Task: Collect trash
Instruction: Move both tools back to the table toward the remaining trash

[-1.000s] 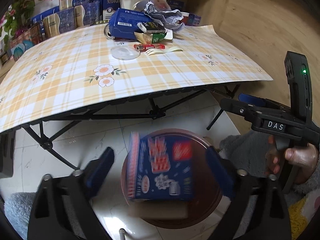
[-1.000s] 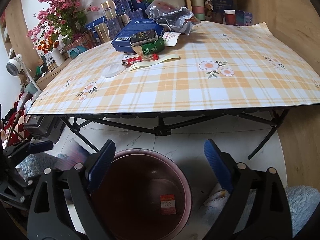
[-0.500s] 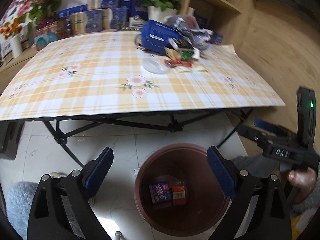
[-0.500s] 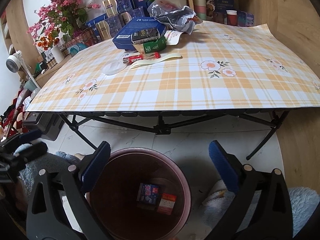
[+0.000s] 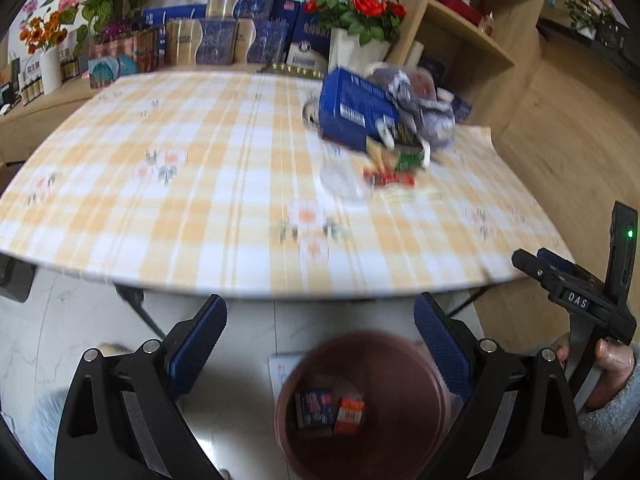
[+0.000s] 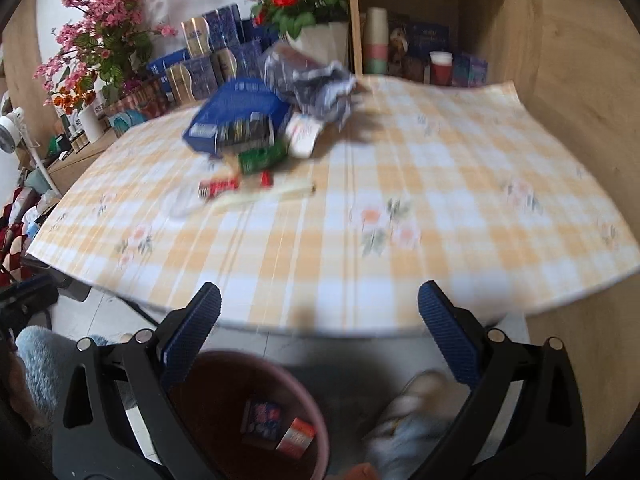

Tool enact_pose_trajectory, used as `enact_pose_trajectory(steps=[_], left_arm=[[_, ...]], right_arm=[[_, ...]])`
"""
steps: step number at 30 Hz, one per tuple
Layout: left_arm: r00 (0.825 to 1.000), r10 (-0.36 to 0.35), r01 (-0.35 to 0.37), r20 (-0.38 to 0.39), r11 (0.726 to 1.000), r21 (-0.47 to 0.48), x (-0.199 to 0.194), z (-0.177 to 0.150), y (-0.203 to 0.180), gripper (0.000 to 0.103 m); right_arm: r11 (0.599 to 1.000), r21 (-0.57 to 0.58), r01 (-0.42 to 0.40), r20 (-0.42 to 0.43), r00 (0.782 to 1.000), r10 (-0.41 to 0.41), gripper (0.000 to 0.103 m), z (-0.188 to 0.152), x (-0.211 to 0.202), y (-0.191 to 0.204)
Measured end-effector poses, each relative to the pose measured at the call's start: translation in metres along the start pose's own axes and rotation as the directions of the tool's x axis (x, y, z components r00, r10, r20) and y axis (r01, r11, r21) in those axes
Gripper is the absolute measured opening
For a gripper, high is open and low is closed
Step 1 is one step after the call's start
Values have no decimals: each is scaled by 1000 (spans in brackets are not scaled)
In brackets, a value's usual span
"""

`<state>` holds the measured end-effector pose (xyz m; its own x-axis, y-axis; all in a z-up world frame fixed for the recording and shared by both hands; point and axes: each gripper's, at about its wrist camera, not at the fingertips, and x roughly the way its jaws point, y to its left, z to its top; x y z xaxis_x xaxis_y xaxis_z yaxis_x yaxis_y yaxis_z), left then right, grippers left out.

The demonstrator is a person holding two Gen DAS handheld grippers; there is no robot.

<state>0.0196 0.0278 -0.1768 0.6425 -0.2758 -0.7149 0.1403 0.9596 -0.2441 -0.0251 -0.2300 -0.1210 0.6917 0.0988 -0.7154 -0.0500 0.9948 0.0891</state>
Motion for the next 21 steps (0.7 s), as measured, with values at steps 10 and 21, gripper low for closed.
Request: enact_pose_trajectory(steps=[10,21], left_arm=[[997,4,-3,77,1000,-11,15,93,3,92],[997,-30,32,67,999,-19,69,143,7,86]], right_arm=[[960,-270,73,116,992,-43,97,108,24,-7],[975,-219,41,46,998,-31,97,171,130,-8]])
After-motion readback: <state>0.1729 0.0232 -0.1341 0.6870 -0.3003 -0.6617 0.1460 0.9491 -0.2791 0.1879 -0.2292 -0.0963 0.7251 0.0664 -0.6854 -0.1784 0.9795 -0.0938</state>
